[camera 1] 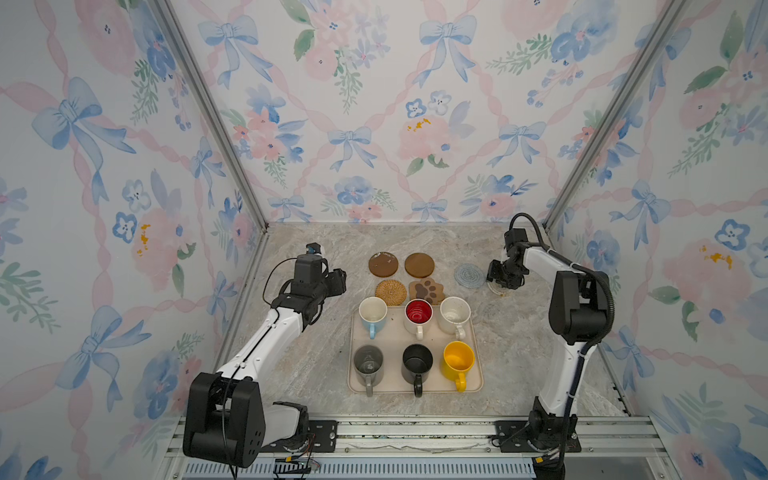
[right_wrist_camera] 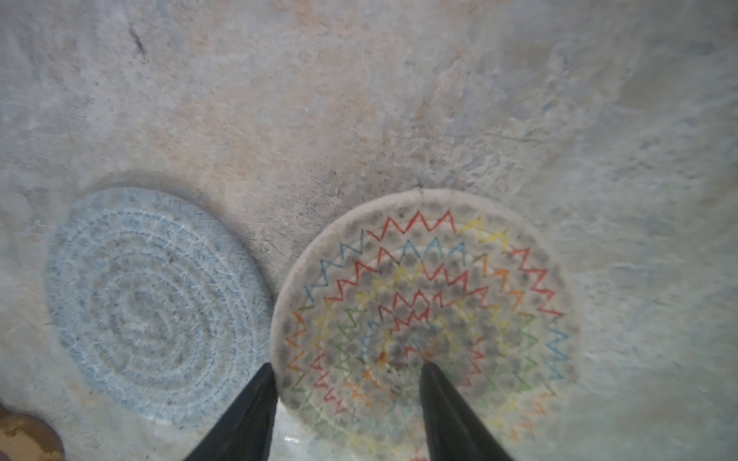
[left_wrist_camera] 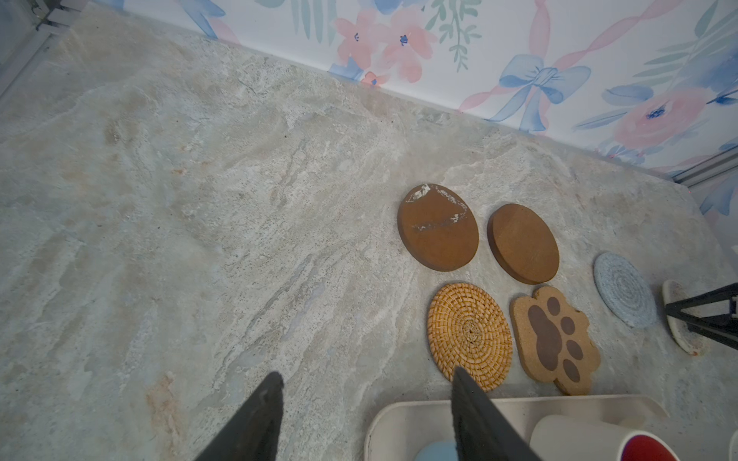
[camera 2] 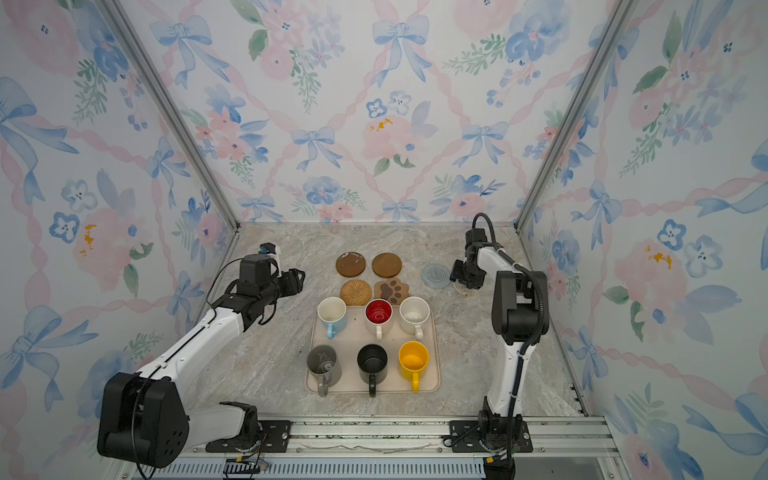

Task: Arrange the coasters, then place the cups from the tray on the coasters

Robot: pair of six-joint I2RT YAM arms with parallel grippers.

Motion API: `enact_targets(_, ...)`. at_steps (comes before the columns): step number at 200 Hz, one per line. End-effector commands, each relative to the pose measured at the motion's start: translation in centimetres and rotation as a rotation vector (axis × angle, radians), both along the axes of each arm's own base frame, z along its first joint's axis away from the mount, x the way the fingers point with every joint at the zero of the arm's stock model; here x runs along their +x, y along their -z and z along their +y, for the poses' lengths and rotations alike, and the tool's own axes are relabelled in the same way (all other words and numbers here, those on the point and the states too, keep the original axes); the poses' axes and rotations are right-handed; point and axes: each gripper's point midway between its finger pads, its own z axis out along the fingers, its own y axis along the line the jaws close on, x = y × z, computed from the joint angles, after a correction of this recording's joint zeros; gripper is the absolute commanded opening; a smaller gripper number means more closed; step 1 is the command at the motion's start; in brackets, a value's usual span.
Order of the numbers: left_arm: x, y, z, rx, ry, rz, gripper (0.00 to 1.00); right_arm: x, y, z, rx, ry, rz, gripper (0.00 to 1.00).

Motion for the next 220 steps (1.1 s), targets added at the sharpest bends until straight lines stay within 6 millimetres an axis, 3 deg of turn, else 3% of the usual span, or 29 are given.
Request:
enact_targets(1, -0.4, 1.0, -0.3, -0.008, 0.007, 0.03, 0.63, -0.2, 2.2, 0.3, 0.07, 0.036, 0.051, 0.58)
enact_targets(71, -0.5, 1.0, -0.3, -0.006, 0.007, 0.03, 0.63, 2.2, 2.3, 0.3, 0.108, 0.058, 0.037, 0.6)
enact_targets(103, -0.5, 1.0, -0.3, -0.005, 0.008, 0.029, 0.63, 2.6, 2.3, 0.2, 0.118, 0.074, 0.035, 0.66)
enact_targets(131, -0.5, 1.0, -0.3, -0.005, 0.007, 0.027, 0.63, 2.7, 1.3, 0.2, 0.126, 0.075, 0.008, 0.68)
enact_targets(194, -0.5, 0.6, -0.4, -0.008, 0.009, 0.019, 0.63, 2.9, -6.2, 1.0, 0.139, 0.048, -0.167, 0.73)
enact_targets(220, -0.5, 0.4, -0.5, -0.011, 0.012, 0.014, 0.63, 2.6, -8.3, 1.9, 0.134, 0.013, -0.197, 0.72)
